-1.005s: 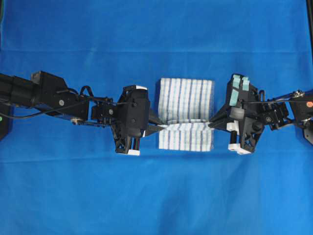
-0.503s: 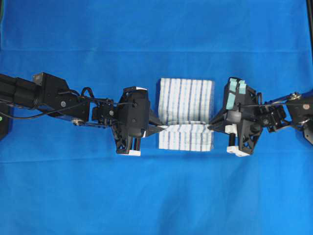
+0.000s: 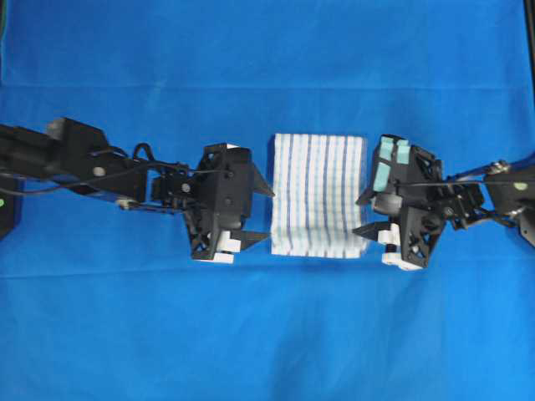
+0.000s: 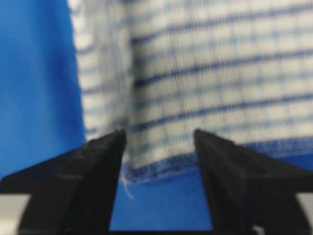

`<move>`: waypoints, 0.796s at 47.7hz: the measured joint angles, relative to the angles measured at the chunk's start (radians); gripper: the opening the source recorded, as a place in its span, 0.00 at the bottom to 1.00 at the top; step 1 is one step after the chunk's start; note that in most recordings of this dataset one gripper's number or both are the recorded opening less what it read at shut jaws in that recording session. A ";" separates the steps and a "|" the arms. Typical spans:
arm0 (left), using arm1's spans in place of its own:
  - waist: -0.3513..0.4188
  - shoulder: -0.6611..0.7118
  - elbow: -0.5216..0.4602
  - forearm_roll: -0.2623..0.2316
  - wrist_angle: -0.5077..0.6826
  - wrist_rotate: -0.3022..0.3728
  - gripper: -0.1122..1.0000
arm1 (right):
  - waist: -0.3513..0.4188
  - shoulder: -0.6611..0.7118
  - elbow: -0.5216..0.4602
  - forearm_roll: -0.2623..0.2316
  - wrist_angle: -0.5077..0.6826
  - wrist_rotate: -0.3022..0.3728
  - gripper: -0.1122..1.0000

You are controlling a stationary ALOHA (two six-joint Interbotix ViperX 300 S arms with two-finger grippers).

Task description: Fold the blue towel.

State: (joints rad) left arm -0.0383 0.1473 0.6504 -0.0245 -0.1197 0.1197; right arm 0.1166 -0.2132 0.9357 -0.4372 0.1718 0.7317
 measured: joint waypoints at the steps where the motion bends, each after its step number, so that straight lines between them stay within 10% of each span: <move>1: -0.002 -0.018 0.002 0.000 0.018 0.000 0.72 | 0.003 -0.014 -0.003 0.002 0.017 0.000 0.60; 13: -0.002 -0.287 0.060 -0.002 0.202 0.006 0.70 | 0.017 -0.256 -0.018 -0.014 0.225 -0.011 0.61; 38: 0.009 -0.750 0.330 0.000 0.129 0.003 0.70 | 0.017 -0.779 0.069 -0.127 0.419 -0.018 0.61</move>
State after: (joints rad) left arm -0.0291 -0.6029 0.9802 -0.0245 0.0092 0.1227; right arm 0.1335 -0.9925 1.0048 -0.5645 0.5906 0.7133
